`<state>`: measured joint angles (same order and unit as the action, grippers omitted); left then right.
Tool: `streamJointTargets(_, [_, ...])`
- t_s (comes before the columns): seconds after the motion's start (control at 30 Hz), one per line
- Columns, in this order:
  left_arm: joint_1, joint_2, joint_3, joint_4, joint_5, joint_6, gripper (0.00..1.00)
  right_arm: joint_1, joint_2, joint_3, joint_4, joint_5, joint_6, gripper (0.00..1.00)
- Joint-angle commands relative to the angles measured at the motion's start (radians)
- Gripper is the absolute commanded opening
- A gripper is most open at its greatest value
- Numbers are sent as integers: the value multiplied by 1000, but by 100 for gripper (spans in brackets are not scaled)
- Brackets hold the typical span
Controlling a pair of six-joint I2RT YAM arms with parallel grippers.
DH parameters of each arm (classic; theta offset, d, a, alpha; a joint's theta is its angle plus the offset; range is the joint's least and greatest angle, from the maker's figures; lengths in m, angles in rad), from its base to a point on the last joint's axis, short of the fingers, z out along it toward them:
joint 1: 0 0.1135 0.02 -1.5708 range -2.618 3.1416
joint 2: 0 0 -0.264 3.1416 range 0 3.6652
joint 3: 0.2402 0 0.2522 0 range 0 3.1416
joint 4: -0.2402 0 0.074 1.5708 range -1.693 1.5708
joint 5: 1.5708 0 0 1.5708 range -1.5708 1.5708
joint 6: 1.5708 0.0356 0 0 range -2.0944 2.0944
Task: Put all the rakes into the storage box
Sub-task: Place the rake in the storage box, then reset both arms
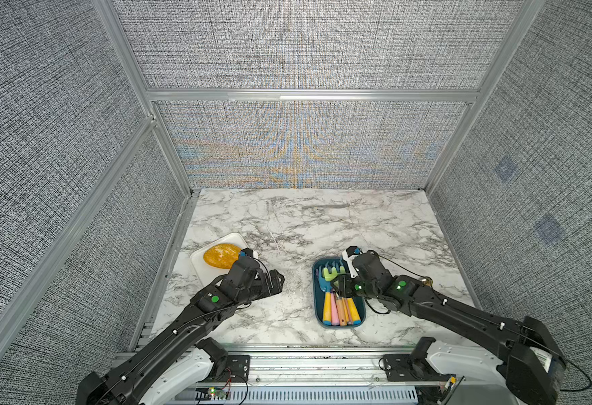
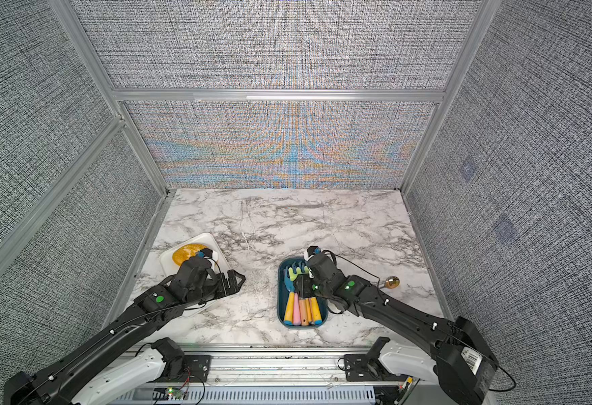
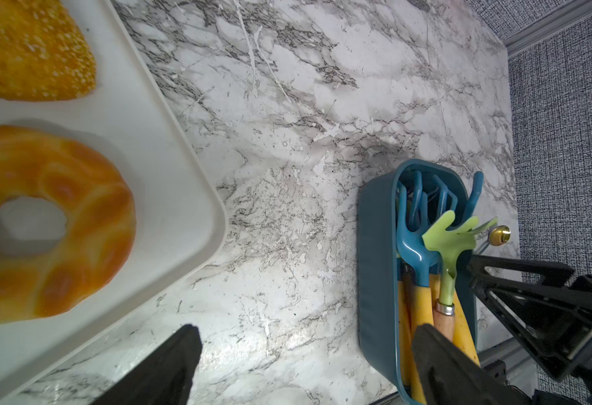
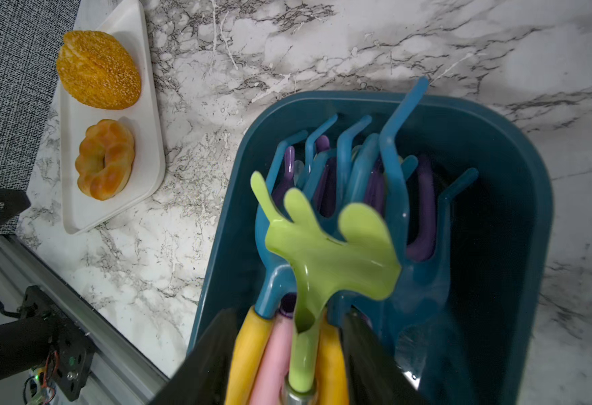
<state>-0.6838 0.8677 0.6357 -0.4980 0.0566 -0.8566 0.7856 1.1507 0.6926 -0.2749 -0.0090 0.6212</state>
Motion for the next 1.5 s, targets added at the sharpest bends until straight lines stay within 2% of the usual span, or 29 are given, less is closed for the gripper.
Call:
streamJointTargets(0.0, [-31, 25, 5, 69, 23, 3, 99, 2, -12, 18, 17, 27, 9, 63])
streamJointTargets(0.23, [-198, 125, 78, 125, -58, -5, 99, 13, -58, 56, 21, 0, -46, 66])
streamJointTargets(0.3, [-232, 152, 100, 155, -60, -4, 99, 19, -86, 65, 37, -3, -68, 71])
streamJointTargets(0.37, [-264, 182, 128, 177, -69, 2, 99, 20, -113, 75, 46, 7, -85, 80])
streamJointTargets(0.43, [-284, 209, 160, 181, -78, 14, 99, 20, -132, 91, 40, 32, -107, 88])
streamJointTargets(0.6, [-290, 259, 243, 150, -129, 59, 99, 20, -159, 101, 48, 158, -164, 98])
streamJointTargets(0.73, [-288, 314, 349, 63, -235, 128, 99, 14, -146, 161, 53, 239, -248, 99])
streamJointTargets(0.9, [-228, 368, 449, -16, -306, 215, 99, -50, -68, 242, 27, 274, -327, 99])
streamJointTargets(1.07, [-107, 363, 478, -24, -342, 286, 99, -194, -35, 252, 92, 133, -411, 99])
streamJointTargets(1.2, [-38, 322, 462, -16, -453, 335, 99, -317, -32, 218, 178, 92, -472, 99])
streamJointTargets(1.3, [27, 267, 412, 19, -525, 364, 99, -408, -49, 157, 274, 82, -518, 99])
streamJointTargets(1.4, [88, 173, 304, 101, -600, 408, 99, -470, -96, 14, 453, 85, -593, 99])
streamJointTargets(1.47, [135, 104, 224, 158, -640, 436, 99, -524, -109, -43, 523, 80, -594, 99])
